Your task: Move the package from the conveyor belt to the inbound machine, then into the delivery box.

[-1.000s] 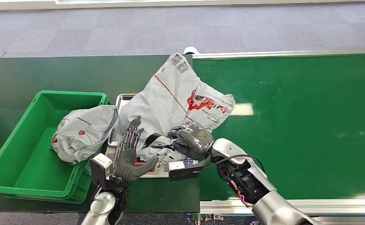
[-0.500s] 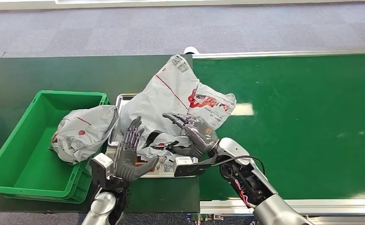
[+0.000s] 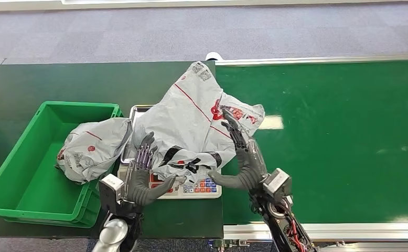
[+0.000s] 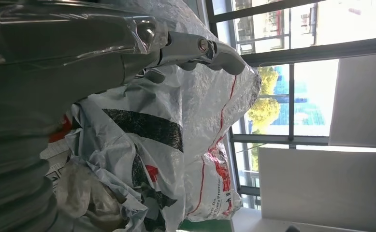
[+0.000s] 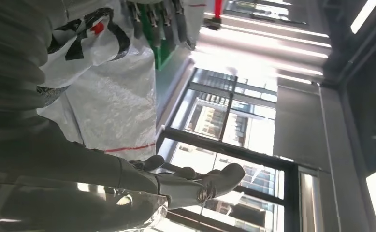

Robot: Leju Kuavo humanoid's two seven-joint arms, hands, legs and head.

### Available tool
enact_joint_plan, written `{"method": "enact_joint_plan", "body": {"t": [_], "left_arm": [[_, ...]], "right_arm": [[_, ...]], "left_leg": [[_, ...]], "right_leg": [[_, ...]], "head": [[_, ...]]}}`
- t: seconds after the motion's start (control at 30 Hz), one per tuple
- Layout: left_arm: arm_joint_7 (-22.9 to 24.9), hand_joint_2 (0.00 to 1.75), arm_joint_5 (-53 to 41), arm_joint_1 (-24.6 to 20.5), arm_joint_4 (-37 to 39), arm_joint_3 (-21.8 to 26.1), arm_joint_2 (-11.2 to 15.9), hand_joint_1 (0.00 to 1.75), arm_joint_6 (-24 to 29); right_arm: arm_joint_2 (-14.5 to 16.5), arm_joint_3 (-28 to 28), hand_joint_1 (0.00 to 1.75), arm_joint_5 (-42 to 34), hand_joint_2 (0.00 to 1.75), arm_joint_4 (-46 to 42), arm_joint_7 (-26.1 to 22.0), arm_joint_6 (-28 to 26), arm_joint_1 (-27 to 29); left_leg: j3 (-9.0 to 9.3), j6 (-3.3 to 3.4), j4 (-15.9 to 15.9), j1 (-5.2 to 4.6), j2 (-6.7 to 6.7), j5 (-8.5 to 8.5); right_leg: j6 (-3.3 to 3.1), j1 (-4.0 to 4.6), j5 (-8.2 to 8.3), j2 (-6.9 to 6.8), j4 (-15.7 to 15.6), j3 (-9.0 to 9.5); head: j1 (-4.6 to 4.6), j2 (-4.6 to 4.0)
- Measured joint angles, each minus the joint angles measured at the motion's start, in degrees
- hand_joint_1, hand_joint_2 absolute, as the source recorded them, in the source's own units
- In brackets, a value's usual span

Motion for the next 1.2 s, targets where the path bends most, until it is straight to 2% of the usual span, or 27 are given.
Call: {"method": "enact_joint_plan", "body": {"t": [0.17, 0.33, 0.5, 1.0, 1.2], "left_arm": [[0.02, 1.75, 0.01, 0.86, -0.75, 0.07, 0.0, 0.0, 0.15], [0.05, 1.75, -0.03, 1.5, -1.66, 0.29, 0.0, 0.0, 0.61], [0.11, 1.75, -0.14, 1.79, -1.97, 0.62, -0.02, 0.0, 0.66], [0.13, 1.75, -0.21, 1.81, -1.98, 0.94, -0.02, 0.0, 0.66], [0.12, 1.75, -0.79, 1.79, -1.95, 0.92, -0.02, 0.0, 0.66]], "right_arm": [[0.89, -3.72, 0.0, -1.21, 1.75, -3.84, -0.25, 0.42, 4.05], [2.27, -9.59, 0.0, 0.72, 1.75, -5.03, 0.85, -6.67, 7.56], [3.01, -14.1, 0.0, 0.8, 1.75, -5.03, 0.91, -7.99, 9.28], [4.04, -16.56, 0.0, 0.54, 1.75, -5.03, 0.89, -8.34, 9.88], [4.68, -18.74, 0.0, -4.06, 1.75, -5.02, 1.53, -6.79, 10.21]], "left_leg": [[0.02, 0.0, 0.0, 0.0, 0.0, 0.0], [0.0, 0.0, 0.0, 0.0, -0.02, 0.01], [-0.01, 0.0, 0.0, -0.01, 0.01, 0.0], [-0.01, 0.0, 0.0, -0.01, 0.0, 0.0], [0.0, 0.0, 0.0, 0.0, 0.01, 0.0]], "right_leg": [[0.0, 0.0, 0.0, 0.0, 0.0, 0.0], [0.0, 0.0, 0.0, 0.0, 0.0, 0.01], [0.0, -0.01, 0.0, 0.0, 0.0, -0.01], [0.0, -0.01, 0.0, 0.0, 0.0, -0.02], [0.0, -0.01, 0.0, 0.0, 0.0, -0.02]], "head": [[0.0, 0.0], [0.0, 0.0], [0.0, 0.0], [0.01, 0.0], [0.0, 0.0]]}}
